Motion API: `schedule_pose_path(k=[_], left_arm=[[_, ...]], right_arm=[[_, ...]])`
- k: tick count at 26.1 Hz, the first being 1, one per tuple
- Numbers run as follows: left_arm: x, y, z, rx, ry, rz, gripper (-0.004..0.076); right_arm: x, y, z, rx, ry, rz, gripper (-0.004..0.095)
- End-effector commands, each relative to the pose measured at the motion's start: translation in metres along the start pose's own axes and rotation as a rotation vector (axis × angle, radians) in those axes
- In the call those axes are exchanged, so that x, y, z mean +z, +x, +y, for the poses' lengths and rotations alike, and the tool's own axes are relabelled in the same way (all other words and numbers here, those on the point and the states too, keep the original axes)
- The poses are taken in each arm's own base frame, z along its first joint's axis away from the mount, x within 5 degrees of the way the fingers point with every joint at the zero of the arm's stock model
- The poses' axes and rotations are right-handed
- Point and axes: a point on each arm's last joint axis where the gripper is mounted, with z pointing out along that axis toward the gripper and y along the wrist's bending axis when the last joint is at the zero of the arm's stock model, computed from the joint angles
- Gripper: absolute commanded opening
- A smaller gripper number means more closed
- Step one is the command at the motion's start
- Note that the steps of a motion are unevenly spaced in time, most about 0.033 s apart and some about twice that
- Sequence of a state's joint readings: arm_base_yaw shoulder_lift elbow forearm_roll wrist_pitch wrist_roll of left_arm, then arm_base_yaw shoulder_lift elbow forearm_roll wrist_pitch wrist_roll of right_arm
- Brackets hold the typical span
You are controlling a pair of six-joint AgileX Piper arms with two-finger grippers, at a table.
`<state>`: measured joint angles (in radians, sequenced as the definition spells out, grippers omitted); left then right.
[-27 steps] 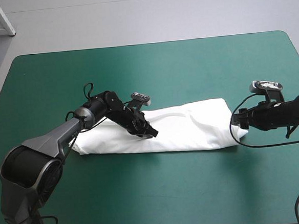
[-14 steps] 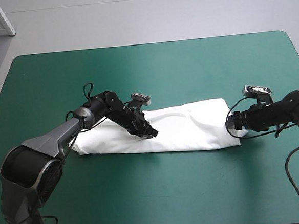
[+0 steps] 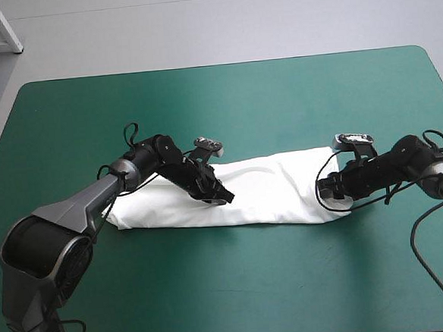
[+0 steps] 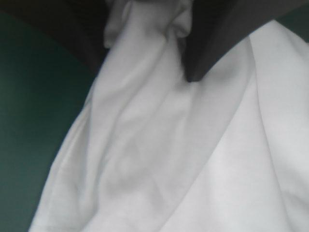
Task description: Fold the cloth
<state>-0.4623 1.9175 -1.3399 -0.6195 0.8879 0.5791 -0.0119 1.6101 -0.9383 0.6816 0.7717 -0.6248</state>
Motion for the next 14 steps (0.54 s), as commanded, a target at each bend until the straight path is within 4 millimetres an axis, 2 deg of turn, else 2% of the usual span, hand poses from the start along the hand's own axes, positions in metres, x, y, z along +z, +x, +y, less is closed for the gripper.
schedule_pose_path(k=[1, 5, 8, 10, 14], left_arm=[[-0.003, 0.0, -0.009, 0.013, 0.023, 0.005, 0.0019], [-0.003, 0.0, -0.009, 0.013, 0.023, 0.005, 0.0019], [-0.003, 0.0, -0.01, 0.013, 0.025, 0.008, 0.0019], [-0.003, 0.0, -0.01, 0.014, 0.026, 0.012, 0.0019], [-0.003, 0.0, -0.01, 0.013, 0.026, 0.008, 0.0019]], right_arm=[[-0.008, -0.006, 0.006, -0.009, -0.006, -0.043, 0.0278], [-0.009, -0.008, 0.006, -0.038, 0.003, -0.055, 0.0003], [-0.013, -0.013, 0.006, -0.075, 0.017, -0.073, -0.0017], [-0.023, -0.021, 0.01, -0.09, 0.025, -0.105, -0.0017], [-0.062, -0.043, 0.029, -0.146, 0.007, -0.212, -0.0017]])
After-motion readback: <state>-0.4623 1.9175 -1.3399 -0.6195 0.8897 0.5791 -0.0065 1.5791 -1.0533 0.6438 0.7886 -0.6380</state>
